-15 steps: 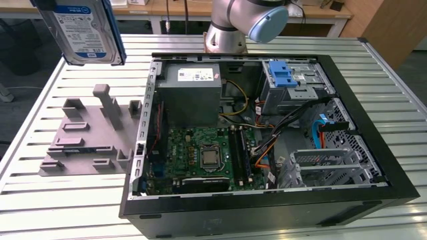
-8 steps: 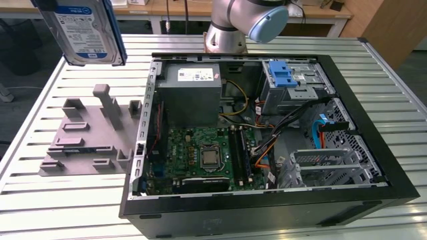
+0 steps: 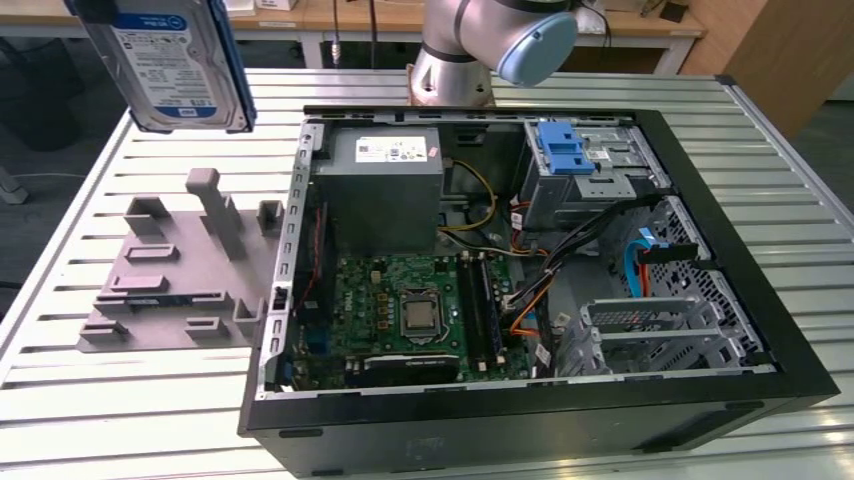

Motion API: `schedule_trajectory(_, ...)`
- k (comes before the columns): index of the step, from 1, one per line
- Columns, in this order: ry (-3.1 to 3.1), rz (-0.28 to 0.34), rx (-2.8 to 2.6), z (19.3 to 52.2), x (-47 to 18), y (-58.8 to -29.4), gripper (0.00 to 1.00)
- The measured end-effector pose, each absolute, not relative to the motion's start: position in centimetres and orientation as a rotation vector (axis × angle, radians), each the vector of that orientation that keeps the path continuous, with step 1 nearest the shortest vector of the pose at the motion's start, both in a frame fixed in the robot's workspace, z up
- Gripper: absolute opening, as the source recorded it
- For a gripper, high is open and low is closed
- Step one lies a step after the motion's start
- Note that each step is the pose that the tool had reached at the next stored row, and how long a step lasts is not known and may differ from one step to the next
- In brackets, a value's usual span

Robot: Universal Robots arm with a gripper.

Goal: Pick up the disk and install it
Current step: 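Pick up the disk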

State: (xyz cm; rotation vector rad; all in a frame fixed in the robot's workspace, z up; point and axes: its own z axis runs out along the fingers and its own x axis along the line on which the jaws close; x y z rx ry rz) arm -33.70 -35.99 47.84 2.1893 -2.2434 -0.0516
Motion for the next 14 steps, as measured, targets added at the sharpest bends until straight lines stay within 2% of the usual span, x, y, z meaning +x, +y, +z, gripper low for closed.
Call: schedule_trajectory(14, -2.243, -0.052, 2.189, 47.78, -33.28, -36.64, 0.36)
